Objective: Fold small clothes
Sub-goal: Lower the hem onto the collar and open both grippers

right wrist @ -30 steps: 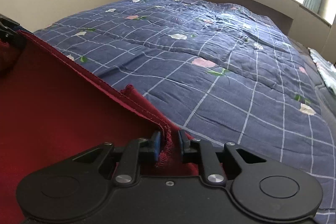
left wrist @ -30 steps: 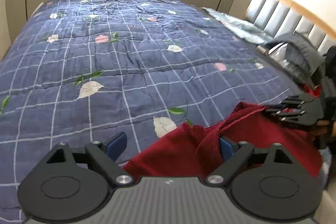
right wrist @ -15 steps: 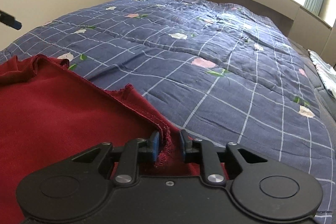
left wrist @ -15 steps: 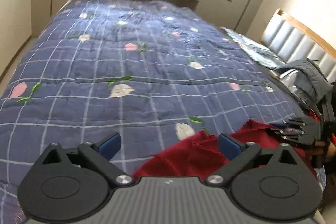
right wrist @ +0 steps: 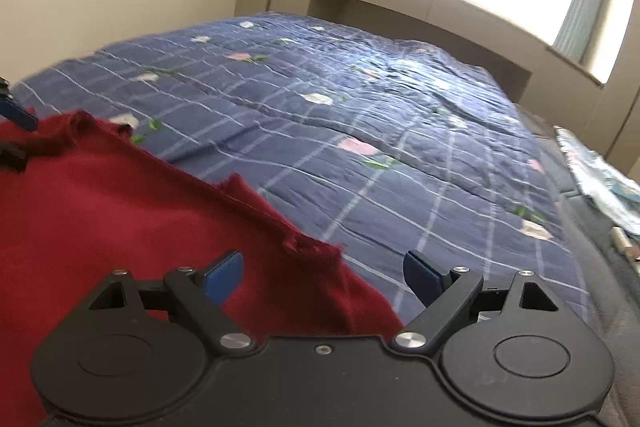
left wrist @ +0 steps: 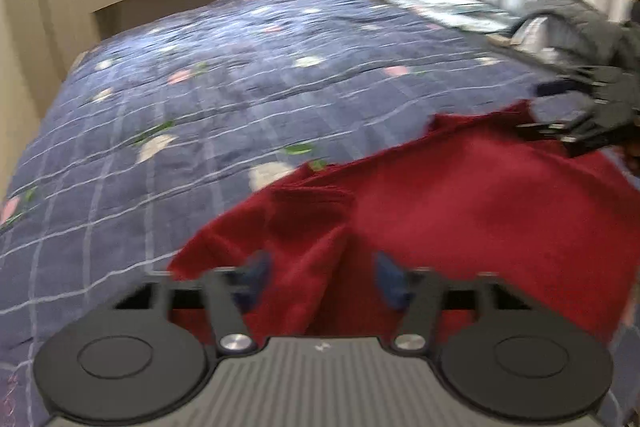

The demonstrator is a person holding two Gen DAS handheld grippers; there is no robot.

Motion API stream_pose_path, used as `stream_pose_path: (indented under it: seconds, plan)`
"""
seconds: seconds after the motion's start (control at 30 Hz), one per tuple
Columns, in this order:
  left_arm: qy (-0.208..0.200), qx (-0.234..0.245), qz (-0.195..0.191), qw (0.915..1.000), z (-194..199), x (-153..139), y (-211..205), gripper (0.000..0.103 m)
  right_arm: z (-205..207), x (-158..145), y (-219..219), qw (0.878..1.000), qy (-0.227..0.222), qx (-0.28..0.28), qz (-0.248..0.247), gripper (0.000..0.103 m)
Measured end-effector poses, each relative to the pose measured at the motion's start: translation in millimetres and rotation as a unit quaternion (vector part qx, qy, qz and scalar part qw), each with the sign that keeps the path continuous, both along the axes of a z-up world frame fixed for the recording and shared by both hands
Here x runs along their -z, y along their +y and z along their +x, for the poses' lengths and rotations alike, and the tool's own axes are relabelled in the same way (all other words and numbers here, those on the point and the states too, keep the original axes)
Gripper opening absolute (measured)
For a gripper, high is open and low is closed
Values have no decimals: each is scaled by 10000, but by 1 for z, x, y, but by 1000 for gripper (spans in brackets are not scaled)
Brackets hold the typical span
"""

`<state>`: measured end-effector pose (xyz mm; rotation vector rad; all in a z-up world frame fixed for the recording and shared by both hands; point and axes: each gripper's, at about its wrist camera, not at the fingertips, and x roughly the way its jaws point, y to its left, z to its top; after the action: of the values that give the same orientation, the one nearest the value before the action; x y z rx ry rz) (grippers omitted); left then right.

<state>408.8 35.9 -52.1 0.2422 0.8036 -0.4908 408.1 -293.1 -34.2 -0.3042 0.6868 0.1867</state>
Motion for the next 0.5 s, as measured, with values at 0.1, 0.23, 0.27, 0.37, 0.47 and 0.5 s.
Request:
stream_pose_path:
  seconds: [0.1,0.23,0.27,0.37,0.47,0.5]
  plan:
    - [27,-487,-140,9987,7,0,10,10,2,4,-8,9994,-80,337,-28,88]
    - [23,-1372,-651,9884,12,-4,41,6,10,10,-21,9965,-176,819,-14,88]
    - [30,-1523,-688,9859,15,-3,47,6,12,12,-24,9955,-180,926,-26,88]
    - [209,-1889,-743,9790,22,7,62,7,16,20,-30,9936,-136,1122,10,89]
    - [309,-2036,-820,9751,24,20,68,11,17,28,-32,9924,-110,1227,37,92]
    - [289,-2087,-872,9737,24,21,69,13,17,28,-31,9922,-125,1243,24,94]
